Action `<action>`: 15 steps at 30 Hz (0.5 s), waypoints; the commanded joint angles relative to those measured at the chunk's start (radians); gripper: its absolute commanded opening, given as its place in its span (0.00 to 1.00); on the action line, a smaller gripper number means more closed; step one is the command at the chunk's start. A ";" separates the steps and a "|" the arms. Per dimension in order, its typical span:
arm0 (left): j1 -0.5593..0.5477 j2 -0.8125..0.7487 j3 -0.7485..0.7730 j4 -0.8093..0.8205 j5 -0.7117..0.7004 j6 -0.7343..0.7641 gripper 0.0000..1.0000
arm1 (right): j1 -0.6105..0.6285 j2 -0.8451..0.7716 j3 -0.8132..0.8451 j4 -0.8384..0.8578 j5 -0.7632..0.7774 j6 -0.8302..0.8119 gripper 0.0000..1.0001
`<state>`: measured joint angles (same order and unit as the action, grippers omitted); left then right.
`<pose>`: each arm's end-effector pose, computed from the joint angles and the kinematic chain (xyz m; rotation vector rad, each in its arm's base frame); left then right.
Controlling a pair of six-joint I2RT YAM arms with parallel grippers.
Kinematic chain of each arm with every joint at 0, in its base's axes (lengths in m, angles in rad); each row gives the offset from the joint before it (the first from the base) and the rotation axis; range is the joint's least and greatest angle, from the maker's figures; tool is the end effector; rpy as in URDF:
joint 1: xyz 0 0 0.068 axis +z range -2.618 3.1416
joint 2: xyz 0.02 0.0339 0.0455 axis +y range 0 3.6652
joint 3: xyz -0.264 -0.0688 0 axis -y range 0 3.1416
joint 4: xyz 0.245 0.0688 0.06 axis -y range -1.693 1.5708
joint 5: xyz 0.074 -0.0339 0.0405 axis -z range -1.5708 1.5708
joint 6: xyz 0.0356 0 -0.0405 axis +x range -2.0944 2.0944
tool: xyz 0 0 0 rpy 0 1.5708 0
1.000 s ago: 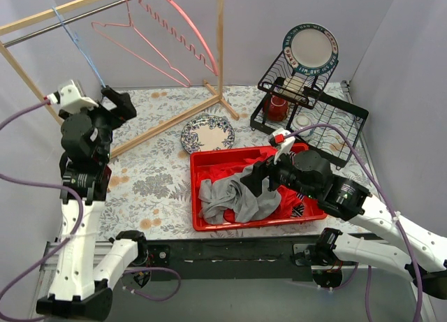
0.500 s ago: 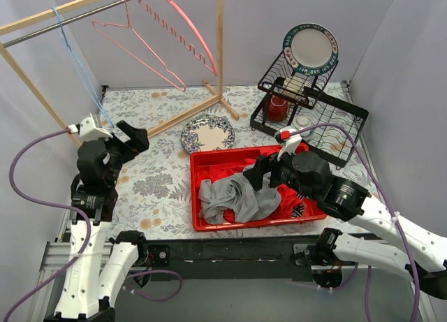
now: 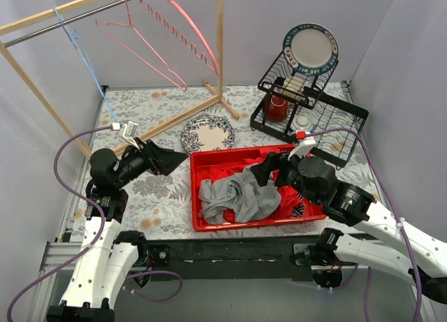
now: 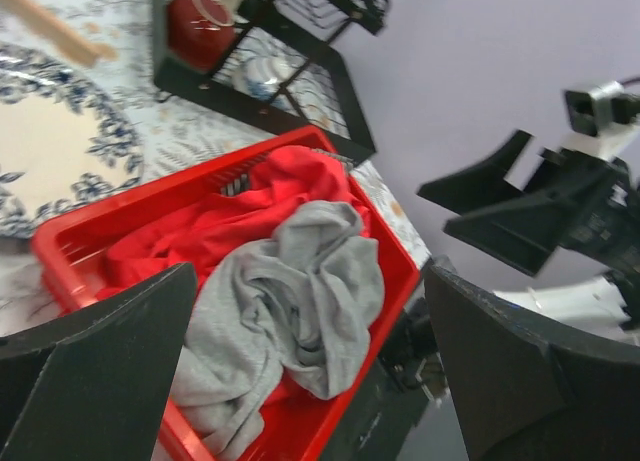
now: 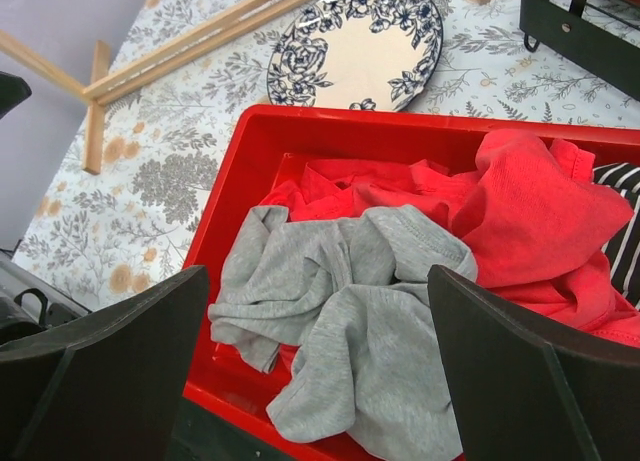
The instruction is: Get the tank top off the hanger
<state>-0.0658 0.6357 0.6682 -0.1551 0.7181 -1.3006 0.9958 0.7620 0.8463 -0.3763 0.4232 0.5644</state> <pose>0.1487 -0.0333 0.3258 -0.5697 1.8619 -1.5696 0.1047 0.1347 0.3455 -0.1085 1.8910 0.6926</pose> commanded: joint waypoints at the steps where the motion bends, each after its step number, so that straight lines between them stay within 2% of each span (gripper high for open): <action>1: -0.008 -0.008 -0.010 0.192 0.201 -0.068 0.98 | -0.002 -0.075 -0.038 0.109 0.011 0.003 0.99; 5: -0.009 -0.010 -0.010 0.207 0.208 -0.080 0.98 | -0.002 -0.122 -0.055 0.154 -0.023 -0.018 0.98; 15: -0.015 -0.014 -0.004 0.218 0.218 -0.097 0.98 | -0.002 -0.150 -0.050 0.139 -0.020 -0.001 0.97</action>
<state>-0.0769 0.6308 0.6609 0.0391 0.9119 -1.3865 0.9958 0.6220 0.7944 -0.2832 0.4000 0.5583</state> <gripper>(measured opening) 0.981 0.979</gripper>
